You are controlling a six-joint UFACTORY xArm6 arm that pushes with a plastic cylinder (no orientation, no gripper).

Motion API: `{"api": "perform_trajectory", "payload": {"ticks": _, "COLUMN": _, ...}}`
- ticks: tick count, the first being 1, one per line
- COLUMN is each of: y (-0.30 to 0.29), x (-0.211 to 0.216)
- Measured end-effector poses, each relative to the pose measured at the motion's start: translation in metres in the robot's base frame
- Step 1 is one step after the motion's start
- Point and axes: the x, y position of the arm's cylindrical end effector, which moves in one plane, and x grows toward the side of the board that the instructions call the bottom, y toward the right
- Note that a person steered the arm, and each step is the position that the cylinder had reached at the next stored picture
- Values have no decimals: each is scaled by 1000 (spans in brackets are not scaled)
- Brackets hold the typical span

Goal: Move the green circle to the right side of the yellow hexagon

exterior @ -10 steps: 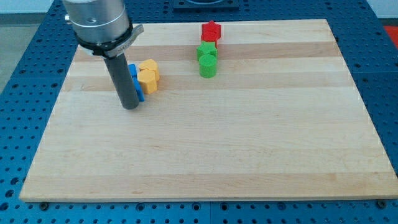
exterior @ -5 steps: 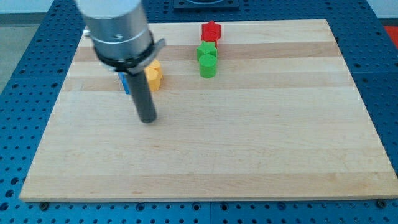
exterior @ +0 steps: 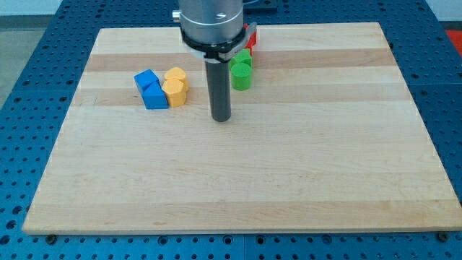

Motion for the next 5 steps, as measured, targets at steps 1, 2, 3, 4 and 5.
{"api": "perform_trajectory", "payload": {"ticks": 1, "y": 25, "x": -9}}
{"api": "perform_trajectory", "payload": {"ticks": 2, "y": 56, "x": -21}}
{"api": "perform_trajectory", "payload": {"ticks": 3, "y": 78, "x": -39}}
{"api": "perform_trajectory", "payload": {"ticks": 4, "y": 79, "x": -43}}
{"api": "perform_trajectory", "payload": {"ticks": 5, "y": 79, "x": -45}}
